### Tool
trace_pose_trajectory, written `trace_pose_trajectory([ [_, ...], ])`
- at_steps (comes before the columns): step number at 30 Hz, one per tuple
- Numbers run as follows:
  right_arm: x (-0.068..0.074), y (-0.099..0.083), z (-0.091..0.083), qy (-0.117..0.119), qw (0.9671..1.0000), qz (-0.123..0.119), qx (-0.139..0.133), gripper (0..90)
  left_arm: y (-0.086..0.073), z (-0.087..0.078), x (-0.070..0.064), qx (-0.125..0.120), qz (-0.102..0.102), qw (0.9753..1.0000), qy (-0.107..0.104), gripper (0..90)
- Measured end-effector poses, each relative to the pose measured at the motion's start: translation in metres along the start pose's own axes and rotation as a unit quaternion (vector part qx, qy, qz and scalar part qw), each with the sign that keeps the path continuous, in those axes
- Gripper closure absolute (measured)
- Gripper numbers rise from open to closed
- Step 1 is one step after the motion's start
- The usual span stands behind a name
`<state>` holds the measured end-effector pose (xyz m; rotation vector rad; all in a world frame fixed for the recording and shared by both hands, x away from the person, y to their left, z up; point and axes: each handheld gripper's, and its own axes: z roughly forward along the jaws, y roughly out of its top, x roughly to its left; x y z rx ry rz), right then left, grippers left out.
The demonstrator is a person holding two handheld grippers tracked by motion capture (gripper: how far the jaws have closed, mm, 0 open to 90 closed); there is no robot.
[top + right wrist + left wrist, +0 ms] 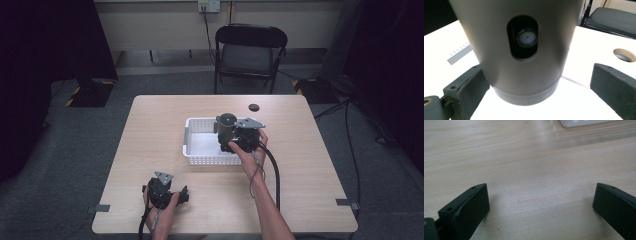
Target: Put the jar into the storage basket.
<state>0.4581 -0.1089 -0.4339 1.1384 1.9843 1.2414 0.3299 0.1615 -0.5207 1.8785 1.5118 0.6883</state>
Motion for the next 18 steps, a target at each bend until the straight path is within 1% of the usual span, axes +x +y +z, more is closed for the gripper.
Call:
trace_pose_trajectory([
  [3, 0.0, 0.0, -0.005, 0.001, 1.0, 0.006, -0.004, 1.9, 0.0, 0.0, 0.0, 0.0, 0.0, 1.0, 0.0, 0.2],
  [9, 0.001, 0.001, -0.018, -0.003, 0.9998, 0.001, -0.021, 1.9, 0.0, 0.0, 0.0, 0.0, 0.0, 1.0, 0.0, 0.2],
  [18, 0.0, 0.002, -0.034, -0.002, 0.9992, 0.01, -0.039, 1.9, 0.0, 0.0, 0.0, 0.0, 0.0, 1.0, 0.0, 0.2],
])
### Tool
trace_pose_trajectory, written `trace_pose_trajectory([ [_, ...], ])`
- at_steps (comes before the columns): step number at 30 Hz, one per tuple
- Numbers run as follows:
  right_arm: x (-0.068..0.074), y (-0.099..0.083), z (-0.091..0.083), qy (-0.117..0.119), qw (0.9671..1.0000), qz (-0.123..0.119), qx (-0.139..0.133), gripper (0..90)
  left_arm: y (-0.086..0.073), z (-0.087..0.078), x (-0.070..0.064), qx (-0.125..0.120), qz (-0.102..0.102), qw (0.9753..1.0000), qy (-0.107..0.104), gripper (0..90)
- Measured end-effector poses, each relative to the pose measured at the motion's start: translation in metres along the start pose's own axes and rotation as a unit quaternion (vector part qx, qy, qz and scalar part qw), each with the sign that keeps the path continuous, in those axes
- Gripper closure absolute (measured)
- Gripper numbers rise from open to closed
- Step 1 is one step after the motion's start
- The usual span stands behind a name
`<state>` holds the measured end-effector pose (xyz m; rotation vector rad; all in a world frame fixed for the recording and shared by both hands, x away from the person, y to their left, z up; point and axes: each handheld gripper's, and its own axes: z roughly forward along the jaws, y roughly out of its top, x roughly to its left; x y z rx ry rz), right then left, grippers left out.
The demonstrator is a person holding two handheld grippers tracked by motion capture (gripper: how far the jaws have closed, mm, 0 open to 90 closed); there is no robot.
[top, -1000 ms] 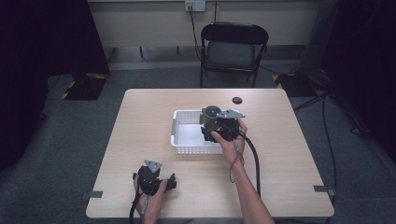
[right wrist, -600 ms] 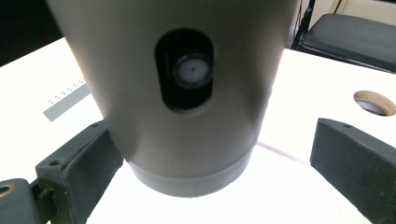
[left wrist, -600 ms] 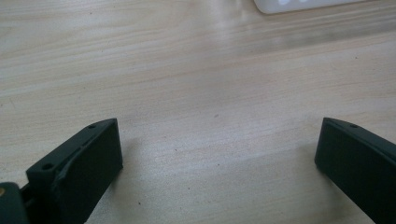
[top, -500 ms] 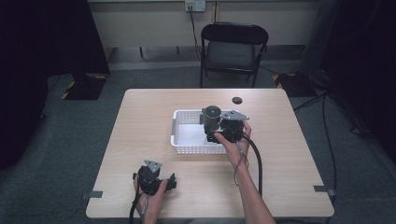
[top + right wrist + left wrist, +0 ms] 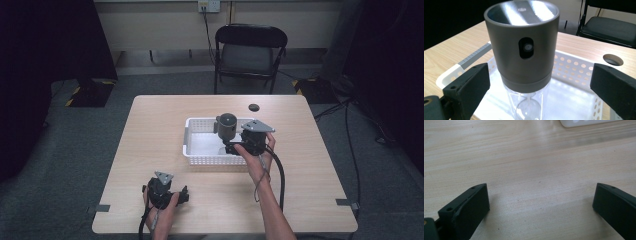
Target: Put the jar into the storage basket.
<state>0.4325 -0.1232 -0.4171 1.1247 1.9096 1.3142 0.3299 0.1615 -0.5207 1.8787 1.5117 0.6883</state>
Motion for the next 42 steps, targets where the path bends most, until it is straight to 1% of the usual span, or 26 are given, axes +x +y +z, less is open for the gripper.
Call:
trace_pose_trajectory([
  [3, -0.001, 0.001, -0.007, -0.002, 1.0, 0.002, -0.008, 1.9, 0.0, 0.0, 0.0, 0.0, 0.0, 1.0, 0.0, 0.2],
  [8, -0.002, 0.001, -0.018, -0.003, 0.9997, 0.011, -0.02, 0.9, 0.0, 0.0, 0.0, 0.0, 0.0, 1.0, 0.0, 0.2],
  [12, -0.005, -0.001, -0.026, -0.009, 0.9994, 0.019, -0.028, 0.4, 0.0, 0.0, 0.0, 0.0, 0.0, 1.0, 0.0, 0.2],
  [17, -0.007, -0.005, -0.033, -0.008, 0.9994, 0.023, -0.026, 0.4, 0.0, 0.0, 0.0, 0.0, 0.0, 1.0, 0.0, 0.2],
  [22, -0.007, -0.014, -0.043, -0.009, 0.9993, 0.025, -0.027, 0.6, 0.0, 0.0, 0.0, 0.0, 0.0, 1.0, 0.0, 0.2],
  [24, -0.006, -0.018, -0.046, -0.015, 0.9991, 0.025, -0.032, 1.0, 0.0, 0.0, 0.0, 0.0, 0.0, 1.0, 0.0, 0.2],
  [25, -0.006, -0.02, -0.049, -0.017, 0.9989, 0.029, -0.034, 1.0, 0.0, 0.0, 0.0, 0.0, 0.0, 1.0, 0.0, 0.2],
  [31, -0.003, -0.026, -0.06, -0.024, 0.9985, 0.034, -0.037, 1.2, 0.0, 0.0, 0.0, 0.0, 0.0, 1.0, 0.0, 0.2],
  [34, -0.001, -0.029, -0.066, -0.036, 0.9981, 0.031, -0.039, 2.0, 0.0, 0.0, 0.0, 0.0, 0.0, 1.0, 0.0, 0.2],
  [37, -0.001, -0.032, -0.071, -0.043, 0.9979, 0.032, -0.038, 2.0, 0.0, 0.0, 0.0, 0.0, 0.0, 1.0, 0.0, 0.2],
  [42, 0.001, -0.038, -0.076, -0.045, 0.9976, 0.036, -0.038, 2.1, 0.0, 0.0, 0.0, 0.0, 0.0, 1.0, 0.0, 0.2],
])
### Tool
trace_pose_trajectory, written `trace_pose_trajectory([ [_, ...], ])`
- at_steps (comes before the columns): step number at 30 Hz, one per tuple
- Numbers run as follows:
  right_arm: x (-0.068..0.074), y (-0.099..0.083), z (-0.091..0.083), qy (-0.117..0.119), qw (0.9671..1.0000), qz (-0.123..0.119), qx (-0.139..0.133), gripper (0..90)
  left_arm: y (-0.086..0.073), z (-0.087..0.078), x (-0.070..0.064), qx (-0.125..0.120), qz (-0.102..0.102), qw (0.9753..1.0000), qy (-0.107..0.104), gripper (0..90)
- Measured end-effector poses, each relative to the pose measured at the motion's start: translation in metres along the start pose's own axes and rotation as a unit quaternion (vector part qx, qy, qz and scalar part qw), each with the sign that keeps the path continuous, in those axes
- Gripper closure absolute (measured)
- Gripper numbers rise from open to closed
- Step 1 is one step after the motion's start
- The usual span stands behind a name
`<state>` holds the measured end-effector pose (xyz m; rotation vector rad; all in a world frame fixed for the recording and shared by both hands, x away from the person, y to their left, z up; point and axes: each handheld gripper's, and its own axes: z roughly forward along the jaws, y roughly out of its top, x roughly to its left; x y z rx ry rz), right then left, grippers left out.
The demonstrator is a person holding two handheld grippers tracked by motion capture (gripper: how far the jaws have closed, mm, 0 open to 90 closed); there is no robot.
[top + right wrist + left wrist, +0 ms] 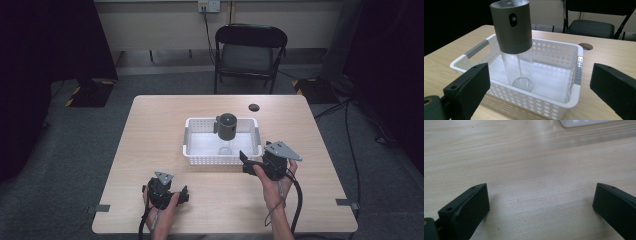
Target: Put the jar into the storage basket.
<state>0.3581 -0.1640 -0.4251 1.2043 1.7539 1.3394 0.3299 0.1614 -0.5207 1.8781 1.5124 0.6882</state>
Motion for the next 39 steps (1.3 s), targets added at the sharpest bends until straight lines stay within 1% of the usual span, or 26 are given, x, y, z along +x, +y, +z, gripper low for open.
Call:
trace_pose_trajectory([
  [3, 0.002, -0.003, -0.003, 0.005, 1.0, 0.008, 0.001, 2.3, 0.0, 0.0, 0.0, 0.0, 0.0, 1.0, 0.0, 0.2],
  [7, 0.004, -0.009, -0.007, 0.003, 0.9999, 0.011, 0.002, 2.3, 0.0, 0.0, 0.0, 0.0, 0.0, 1.0, 0.0, 0.2],
  [9, 0.004, -0.013, -0.008, 0.001, 0.9999, 0.015, 0.006, 2.3, 0.0, 0.0, 0.0, 0.0, 0.0, 1.0, 0.0, 0.2],
  [12, 0.004, -0.019, -0.008, 0.009, 0.9997, 0.019, 0.014, 2.3, 0.0, 0.0, 0.0, 0.0, 0.0, 1.0, 0.0, 0.2],
  [20, 0.003, -0.033, -0.01, 0.0, 0.9993, 0.025, 0.028, 2.2, 0.0, 0.0, 0.0, 0.0, 0.0, 1.0, 0.0, 0.2],
  [24, 0.002, -0.042, -0.011, 0.0, 0.9988, 0.033, 0.035, 2.3, 0.0, 0.0, 0.0, 0.0, 0.0, 1.0, 0.0, 0.2],
  [28, 0.002, -0.049, -0.012, -0.004, 0.9985, 0.033, 0.043, 2.4, 0.0, 0.0, 0.0, 0.0, 0.0, 1.0, 0.0, 0.2],
  [34, 0.005, -0.06, -0.01, -0.014, 0.9979, 0.023, 0.059, 2.7, 0.0, 0.0, 0.0, 0.0, 0.0, 1.0, 0.0, 0.2],
  [35, 0.005, -0.061, -0.01, -0.017, 0.9977, 0.023, 0.061, 2.7, 0.0, 0.0, 0.0, 0.0, 0.0, 1.0, 0.0, 0.2],
  [37, 0.005, -0.065, -0.009, -0.017, 0.9974, 0.023, 0.066, 2.7, 0.0, 0.0, 0.0, 0.0, 0.0, 1.0, 0.0, 0.2],
  [39, 0.005, -0.068, -0.007, -0.022, 0.997, 0.018, 0.073, 2.7, 0.0, 0.0, 0.0, 0.0, 0.0, 1.0, 0.0, 0.2],
])
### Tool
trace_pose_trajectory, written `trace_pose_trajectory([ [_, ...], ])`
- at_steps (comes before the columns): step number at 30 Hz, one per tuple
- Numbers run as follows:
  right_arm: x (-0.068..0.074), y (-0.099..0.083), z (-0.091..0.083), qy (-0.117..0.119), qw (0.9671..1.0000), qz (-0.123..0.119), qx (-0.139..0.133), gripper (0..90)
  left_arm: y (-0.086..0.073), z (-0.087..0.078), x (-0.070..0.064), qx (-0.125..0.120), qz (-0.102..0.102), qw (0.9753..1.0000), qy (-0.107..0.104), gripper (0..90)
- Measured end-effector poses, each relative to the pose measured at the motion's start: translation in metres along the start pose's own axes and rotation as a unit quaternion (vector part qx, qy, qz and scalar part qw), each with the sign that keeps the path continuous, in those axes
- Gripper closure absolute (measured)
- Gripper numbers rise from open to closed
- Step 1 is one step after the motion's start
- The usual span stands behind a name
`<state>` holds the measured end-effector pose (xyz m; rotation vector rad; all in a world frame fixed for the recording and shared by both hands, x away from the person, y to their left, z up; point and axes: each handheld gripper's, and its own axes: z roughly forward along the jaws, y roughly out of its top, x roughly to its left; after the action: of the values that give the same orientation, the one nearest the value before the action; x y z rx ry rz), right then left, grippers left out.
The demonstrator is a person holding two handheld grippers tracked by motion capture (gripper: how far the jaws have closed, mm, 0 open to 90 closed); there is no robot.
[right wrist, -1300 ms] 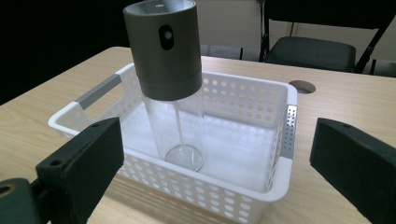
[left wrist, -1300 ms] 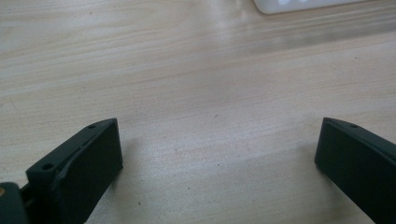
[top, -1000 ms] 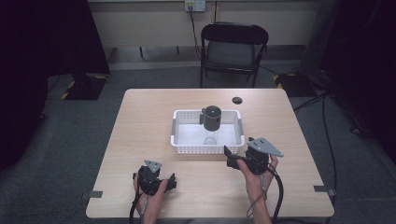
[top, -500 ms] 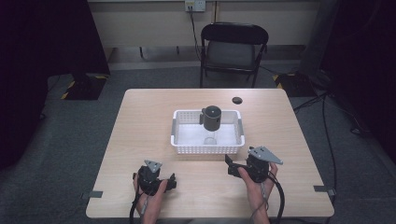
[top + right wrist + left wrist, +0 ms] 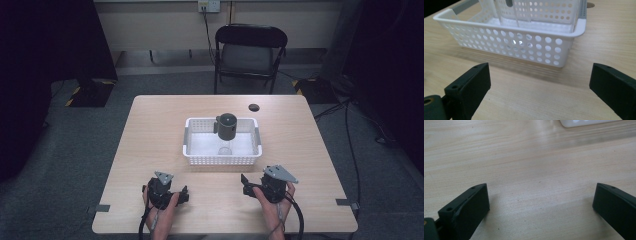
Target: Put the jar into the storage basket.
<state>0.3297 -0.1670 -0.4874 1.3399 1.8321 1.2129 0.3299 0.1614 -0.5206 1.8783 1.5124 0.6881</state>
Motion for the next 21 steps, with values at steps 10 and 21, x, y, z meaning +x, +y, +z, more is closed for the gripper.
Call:
trace_pose_trajectory([
  [10, 0.0, -0.013, 0.005, -0.006, 0.9995, -0.005, 0.03, 2.7, 0.0, 0.0, 0.0, 0.0, 0.0, 1.0, 0.0, 0.2],
  [21, -0.001, -0.022, 0.013, -0.014, 0.9977, -0.01, 0.065, 3.1, 0.0, 0.0, 0.0, 0.0, 0.0, 1.0, 0.0, 0.2],
])
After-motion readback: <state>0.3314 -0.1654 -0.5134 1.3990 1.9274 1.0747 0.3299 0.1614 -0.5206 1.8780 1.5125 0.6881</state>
